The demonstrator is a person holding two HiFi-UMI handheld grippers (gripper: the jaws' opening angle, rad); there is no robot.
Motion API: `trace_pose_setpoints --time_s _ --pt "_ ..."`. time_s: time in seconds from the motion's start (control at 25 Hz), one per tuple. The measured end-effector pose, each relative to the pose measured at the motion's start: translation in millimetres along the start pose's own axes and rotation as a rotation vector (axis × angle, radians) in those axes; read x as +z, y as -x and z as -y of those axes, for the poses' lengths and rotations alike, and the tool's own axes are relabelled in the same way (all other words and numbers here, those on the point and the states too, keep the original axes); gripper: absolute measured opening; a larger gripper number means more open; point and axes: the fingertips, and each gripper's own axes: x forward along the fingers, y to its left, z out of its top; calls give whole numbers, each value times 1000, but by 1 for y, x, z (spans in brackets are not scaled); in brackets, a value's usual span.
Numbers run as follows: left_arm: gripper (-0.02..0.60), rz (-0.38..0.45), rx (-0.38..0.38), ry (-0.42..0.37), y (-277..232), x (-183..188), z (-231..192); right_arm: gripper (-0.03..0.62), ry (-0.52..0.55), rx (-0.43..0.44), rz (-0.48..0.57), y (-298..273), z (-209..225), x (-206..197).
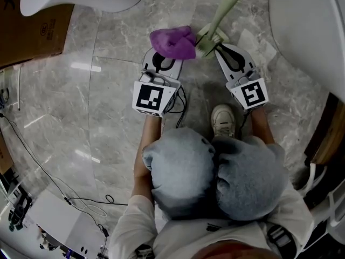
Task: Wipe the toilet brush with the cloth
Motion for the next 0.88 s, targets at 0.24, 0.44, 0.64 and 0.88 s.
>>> trace_pose_setpoints --time_s 0.24,0.44,0.64,0.88 --pt "80 10 39 14 10 -3 -4 -5 -55 -20 26 10 -4 14" --pt "80 10 49 17 15 -5 -5 -5 -55 -19 27 11 -7 14" --pt "80 11 53 16 17 -4 -5 -5 -55 -17 36 10 -7 17" --pt "80 28 63 34 15 0 -4 -3 -52 -15 42 10 -8 20"
